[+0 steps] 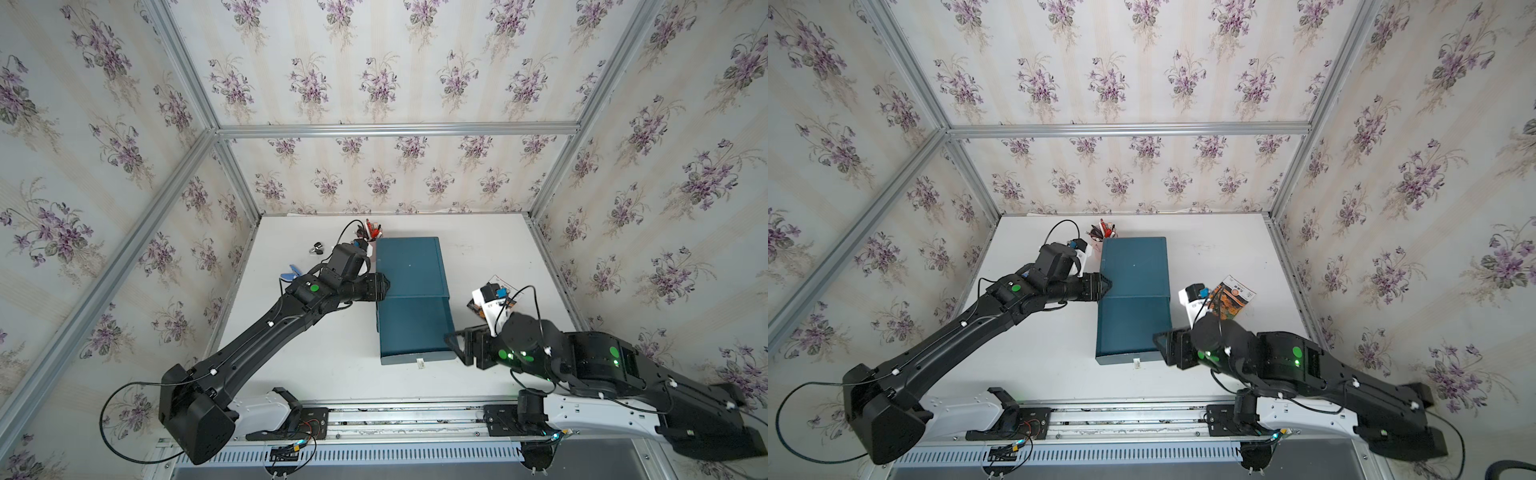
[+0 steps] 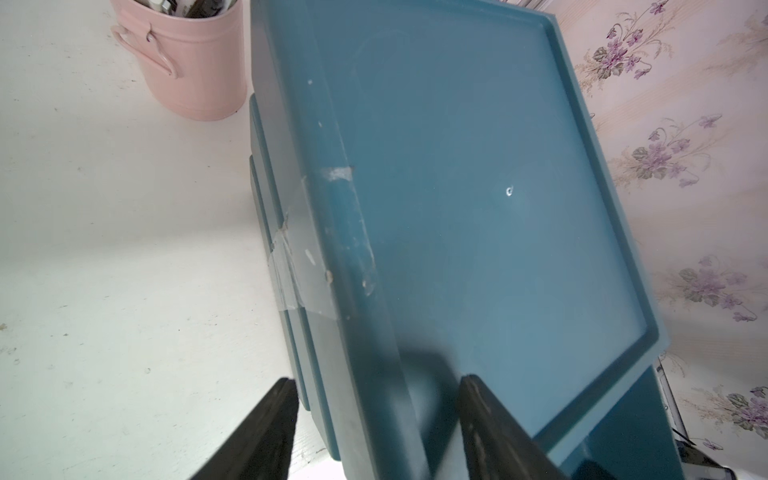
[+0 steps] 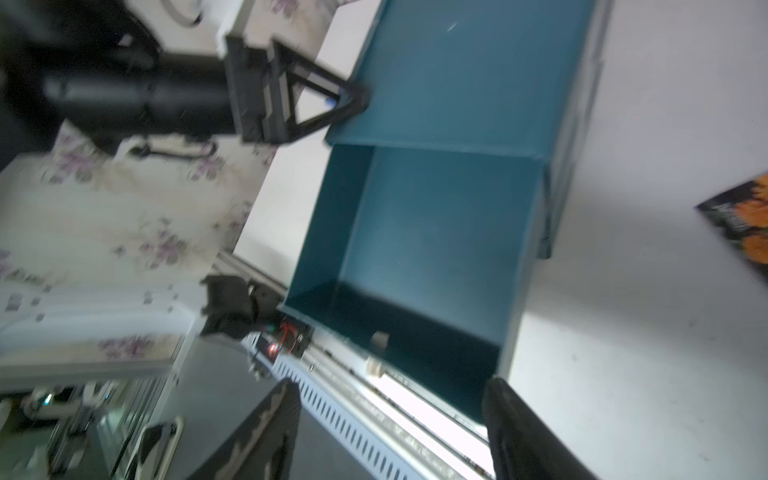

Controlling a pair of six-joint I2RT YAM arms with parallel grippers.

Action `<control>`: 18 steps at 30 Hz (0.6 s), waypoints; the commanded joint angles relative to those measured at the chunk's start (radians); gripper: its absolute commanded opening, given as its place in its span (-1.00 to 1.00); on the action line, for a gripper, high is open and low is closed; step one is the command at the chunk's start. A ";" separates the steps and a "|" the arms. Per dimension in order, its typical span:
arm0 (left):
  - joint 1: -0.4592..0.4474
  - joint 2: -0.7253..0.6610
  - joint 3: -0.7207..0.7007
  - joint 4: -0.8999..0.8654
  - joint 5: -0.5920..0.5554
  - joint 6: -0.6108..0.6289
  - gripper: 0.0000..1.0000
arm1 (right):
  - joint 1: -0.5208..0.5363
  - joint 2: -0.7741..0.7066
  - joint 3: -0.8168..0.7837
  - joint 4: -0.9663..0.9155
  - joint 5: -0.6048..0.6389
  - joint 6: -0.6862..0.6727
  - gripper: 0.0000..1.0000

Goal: Take the seed bags out of the drawer
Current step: Close the drawer in the storage box.

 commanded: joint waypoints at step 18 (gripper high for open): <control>0.006 0.015 -0.011 -0.092 -0.039 0.055 0.30 | 0.118 0.317 -0.116 0.187 0.154 0.217 0.26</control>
